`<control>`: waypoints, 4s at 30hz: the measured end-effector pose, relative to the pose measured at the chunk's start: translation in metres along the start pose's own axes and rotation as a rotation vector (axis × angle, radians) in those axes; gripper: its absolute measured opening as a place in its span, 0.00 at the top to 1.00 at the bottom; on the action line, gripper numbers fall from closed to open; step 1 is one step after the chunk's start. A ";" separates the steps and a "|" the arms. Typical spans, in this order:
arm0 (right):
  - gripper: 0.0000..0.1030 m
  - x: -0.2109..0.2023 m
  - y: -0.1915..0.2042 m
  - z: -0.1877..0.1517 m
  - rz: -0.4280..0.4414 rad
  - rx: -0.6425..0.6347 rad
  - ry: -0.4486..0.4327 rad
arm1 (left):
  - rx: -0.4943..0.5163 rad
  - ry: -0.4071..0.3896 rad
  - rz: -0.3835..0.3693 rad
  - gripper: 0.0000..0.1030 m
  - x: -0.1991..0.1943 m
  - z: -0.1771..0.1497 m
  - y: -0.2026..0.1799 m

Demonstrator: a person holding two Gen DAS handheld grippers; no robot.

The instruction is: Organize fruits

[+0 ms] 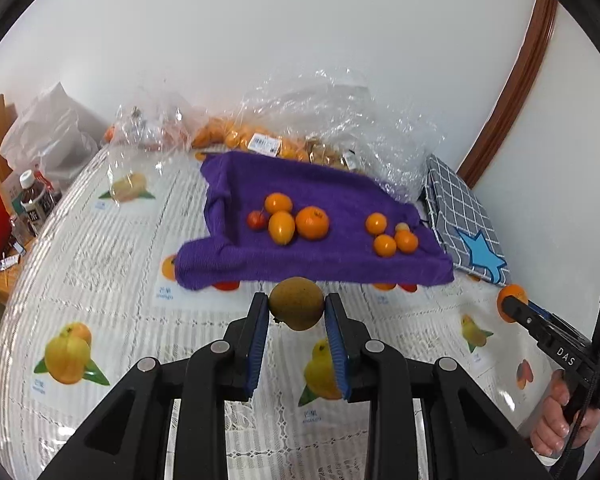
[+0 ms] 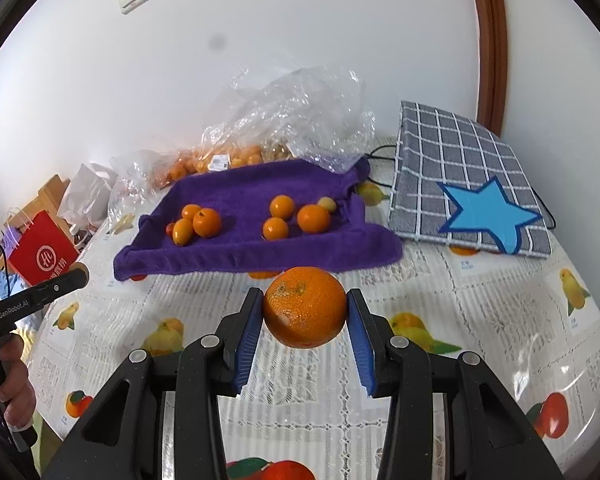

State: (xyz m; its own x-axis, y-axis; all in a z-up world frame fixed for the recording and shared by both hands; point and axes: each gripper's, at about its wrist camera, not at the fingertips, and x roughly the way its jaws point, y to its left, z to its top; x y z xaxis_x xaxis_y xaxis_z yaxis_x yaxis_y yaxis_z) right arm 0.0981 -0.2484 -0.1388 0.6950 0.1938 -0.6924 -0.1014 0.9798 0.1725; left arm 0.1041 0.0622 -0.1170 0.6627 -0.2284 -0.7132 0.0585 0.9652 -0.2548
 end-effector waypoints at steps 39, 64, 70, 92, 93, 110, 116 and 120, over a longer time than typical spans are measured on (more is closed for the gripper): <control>0.59 0.043 -0.007 0.109 -0.023 -0.012 -0.080 | 0.045 -0.121 0.047 0.73 0.015 0.113 -0.005; 0.59 0.148 -0.013 0.150 -0.020 -0.044 -0.010 | -0.067 -0.026 0.070 0.73 0.119 0.166 0.062; 0.59 0.188 -0.015 0.148 -0.001 -0.052 0.056 | -0.033 0.032 0.064 0.73 0.156 0.163 0.051; 0.59 0.261 -0.003 0.121 0.016 -0.051 0.216 | 0.046 0.227 0.083 0.73 0.234 0.137 0.019; 0.59 0.261 -0.003 0.121 0.015 -0.051 0.219 | 0.047 0.231 0.084 0.73 0.236 0.136 0.019; 0.51 0.226 -0.006 0.127 0.014 -0.024 0.159 | 0.067 0.236 0.105 0.61 0.211 0.139 0.015; 0.43 0.171 0.002 0.136 -0.001 -0.005 0.083 | 0.081 0.148 0.099 0.55 0.156 0.132 0.003; 0.40 0.127 0.010 0.135 -0.013 -0.007 0.025 | 0.092 0.093 0.113 0.52 0.115 0.123 -0.011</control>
State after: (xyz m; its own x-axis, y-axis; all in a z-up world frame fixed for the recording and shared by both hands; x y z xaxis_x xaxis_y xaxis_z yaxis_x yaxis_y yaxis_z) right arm 0.2808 -0.2211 -0.1305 0.6785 0.1826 -0.7115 -0.0982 0.9825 0.1586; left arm 0.2717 0.0412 -0.1157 0.5969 -0.1246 -0.7926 0.0587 0.9920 -0.1118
